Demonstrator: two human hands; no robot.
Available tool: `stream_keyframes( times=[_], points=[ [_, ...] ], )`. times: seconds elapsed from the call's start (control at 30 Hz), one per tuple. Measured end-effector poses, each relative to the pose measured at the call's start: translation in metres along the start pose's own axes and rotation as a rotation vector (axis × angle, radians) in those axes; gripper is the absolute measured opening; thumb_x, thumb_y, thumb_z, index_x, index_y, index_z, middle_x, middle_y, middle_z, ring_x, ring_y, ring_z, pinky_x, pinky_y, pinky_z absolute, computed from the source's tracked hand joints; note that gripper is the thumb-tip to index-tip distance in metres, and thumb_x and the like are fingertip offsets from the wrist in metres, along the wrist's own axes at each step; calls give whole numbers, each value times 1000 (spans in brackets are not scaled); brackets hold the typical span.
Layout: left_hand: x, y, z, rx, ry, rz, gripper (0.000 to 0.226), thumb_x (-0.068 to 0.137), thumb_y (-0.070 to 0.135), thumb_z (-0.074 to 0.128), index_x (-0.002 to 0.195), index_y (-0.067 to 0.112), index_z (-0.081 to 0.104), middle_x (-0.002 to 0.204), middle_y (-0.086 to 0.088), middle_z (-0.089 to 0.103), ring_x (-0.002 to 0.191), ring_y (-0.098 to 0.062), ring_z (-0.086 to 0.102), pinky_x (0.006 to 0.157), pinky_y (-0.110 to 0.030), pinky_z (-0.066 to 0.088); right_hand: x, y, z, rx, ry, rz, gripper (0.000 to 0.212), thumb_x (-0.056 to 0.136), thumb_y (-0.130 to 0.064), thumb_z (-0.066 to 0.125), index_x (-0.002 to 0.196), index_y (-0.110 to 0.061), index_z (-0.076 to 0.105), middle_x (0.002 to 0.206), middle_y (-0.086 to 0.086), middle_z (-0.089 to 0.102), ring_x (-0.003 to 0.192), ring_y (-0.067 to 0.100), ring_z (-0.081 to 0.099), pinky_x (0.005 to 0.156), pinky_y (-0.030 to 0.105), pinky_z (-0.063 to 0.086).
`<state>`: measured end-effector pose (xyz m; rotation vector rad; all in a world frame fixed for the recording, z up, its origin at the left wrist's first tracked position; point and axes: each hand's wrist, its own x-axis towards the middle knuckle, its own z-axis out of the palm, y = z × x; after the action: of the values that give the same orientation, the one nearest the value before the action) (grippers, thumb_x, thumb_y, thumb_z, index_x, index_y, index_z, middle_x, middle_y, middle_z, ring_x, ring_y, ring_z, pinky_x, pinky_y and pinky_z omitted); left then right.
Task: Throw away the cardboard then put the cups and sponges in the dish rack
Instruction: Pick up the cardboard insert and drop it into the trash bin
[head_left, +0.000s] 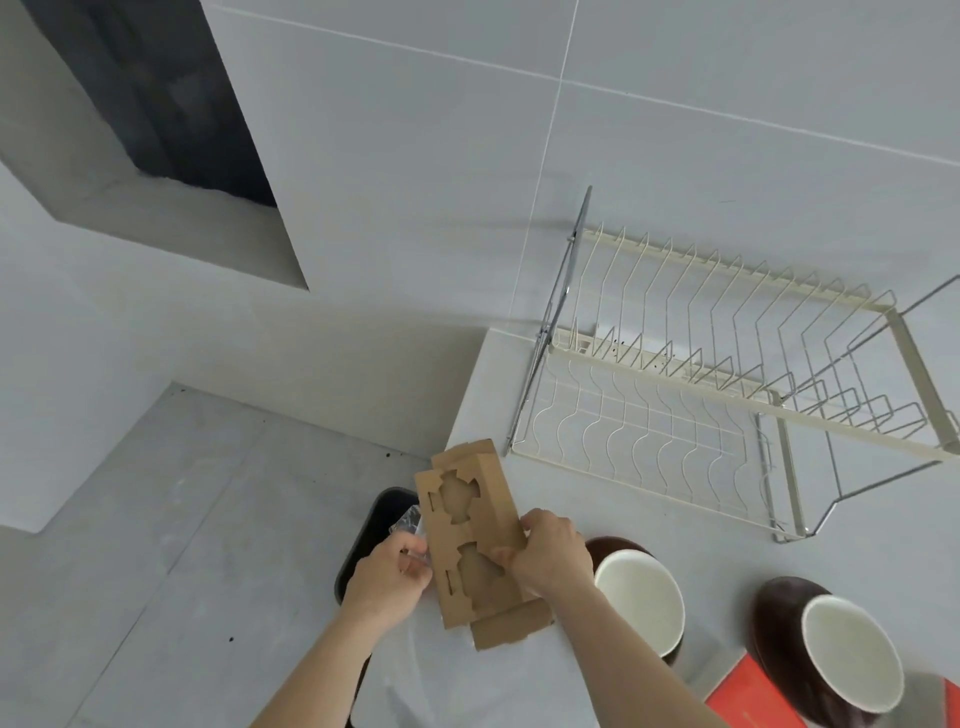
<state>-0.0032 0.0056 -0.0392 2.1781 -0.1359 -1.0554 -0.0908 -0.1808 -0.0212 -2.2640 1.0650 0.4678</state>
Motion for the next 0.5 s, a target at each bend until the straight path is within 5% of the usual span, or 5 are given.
stream_keyframes(
  times=[0.2,0.5],
  points=[
    [-14,12,7,-317,-6,-52,31,86,12,73,107,26,56,95,-10,71,71,-26,75,65,-46,63,-4,6,2,22,-6,-13,49,76,-58,71,101,-17,59,96,1,61,87,24,60,69,34,51],
    [-20,19,-5,-194,256,46,38,81,9,77,105,30,57,89,1,67,75,-18,70,64,-44,62,-6,-10,3,224,-63,-68,54,80,-50,67,121,-17,57,111,2,64,102,26,61,85,38,54]
  ],
)
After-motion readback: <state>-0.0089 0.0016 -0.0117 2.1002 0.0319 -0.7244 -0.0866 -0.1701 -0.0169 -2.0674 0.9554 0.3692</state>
